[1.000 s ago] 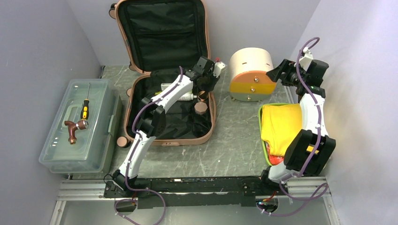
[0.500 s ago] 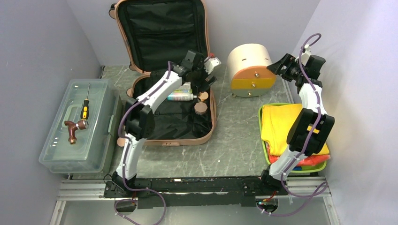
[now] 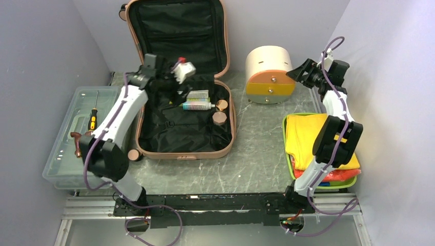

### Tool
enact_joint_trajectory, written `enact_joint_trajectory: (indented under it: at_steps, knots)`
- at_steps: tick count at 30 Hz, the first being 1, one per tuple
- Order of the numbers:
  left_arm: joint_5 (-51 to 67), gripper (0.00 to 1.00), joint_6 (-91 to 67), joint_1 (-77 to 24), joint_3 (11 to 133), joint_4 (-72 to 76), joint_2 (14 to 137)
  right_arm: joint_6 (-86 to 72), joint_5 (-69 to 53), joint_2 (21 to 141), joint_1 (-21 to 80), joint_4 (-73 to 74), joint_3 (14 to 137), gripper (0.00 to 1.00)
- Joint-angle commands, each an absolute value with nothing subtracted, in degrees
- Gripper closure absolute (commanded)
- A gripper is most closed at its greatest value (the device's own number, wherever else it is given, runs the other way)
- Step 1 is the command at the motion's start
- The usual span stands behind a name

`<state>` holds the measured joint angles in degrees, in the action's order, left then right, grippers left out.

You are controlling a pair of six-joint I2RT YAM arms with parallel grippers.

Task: Open, take out, and arrange the luggage
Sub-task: Move the storage box to the corner of the board, then pick up the drawer from the storage box.

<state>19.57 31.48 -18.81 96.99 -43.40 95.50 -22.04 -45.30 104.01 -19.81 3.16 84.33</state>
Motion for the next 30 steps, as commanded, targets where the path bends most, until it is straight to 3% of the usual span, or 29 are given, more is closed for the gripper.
enact_joint_trajectory:
  at_steps: [1, 6, 14, 18, 24, 30]
  knots:
    - [28.5, 0.01, 35.2, -13.1, 88.8, -50.4, 86.3, -17.5, -46.9, 99.3, -17.8, 9.7, 82.7, 0.21]
    - [31.3, 0.01, 36.3, -8.9, 78.8, -54.1, 75.1, -11.1, -36.5, 89.1, -17.0, 13.9, 80.3, 0.21]
    - [34.1, 0.00, 31.0, -5.0, 60.3, -44.3, 59.1, -5.4, -21.4, 75.7, -6.5, 15.9, 76.9, 0.22]
    - [40.9, 0.01, 31.9, -3.0, 60.4, -45.2, 60.7, -7.1, -20.7, 77.1, -4.3, 15.6, 77.0, 0.23]
    - [41.2, 0.01, 36.2, -2.7, 65.9, -51.3, 68.2, -7.1, -15.8, 79.3, -2.0, 14.2, 75.1, 0.25]
    - [44.3, 0.00, 37.2, -0.6, 63.9, -51.4, 71.9, -5.3, -9.2, 80.1, 2.3, 11.6, 73.0, 0.25]
